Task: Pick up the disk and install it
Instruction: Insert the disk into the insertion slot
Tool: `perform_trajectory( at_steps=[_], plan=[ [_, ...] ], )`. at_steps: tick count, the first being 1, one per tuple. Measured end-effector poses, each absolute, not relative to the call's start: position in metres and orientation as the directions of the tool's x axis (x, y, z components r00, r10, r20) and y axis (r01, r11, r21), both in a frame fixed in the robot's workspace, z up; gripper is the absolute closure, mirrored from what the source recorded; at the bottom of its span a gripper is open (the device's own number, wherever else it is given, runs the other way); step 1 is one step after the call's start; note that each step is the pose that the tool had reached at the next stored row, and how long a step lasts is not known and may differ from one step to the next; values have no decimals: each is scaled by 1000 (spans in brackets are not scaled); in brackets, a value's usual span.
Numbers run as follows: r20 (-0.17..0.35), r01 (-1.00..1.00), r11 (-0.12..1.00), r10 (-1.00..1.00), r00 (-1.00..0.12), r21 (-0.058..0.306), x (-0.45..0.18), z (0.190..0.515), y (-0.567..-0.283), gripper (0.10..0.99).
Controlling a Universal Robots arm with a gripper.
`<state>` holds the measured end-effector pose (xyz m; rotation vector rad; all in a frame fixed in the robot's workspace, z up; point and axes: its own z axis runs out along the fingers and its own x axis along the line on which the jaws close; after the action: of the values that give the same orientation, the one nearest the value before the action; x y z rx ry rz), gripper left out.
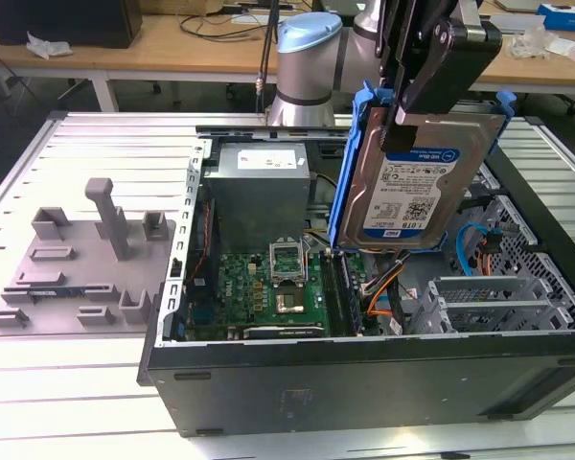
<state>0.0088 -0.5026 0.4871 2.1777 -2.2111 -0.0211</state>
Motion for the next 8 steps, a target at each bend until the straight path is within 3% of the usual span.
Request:
perform_trajectory(
  at_steps=[8],
  plan=[
    [8,-999,15,-1000,-15,36,9,487,-503,718]
  ],
)
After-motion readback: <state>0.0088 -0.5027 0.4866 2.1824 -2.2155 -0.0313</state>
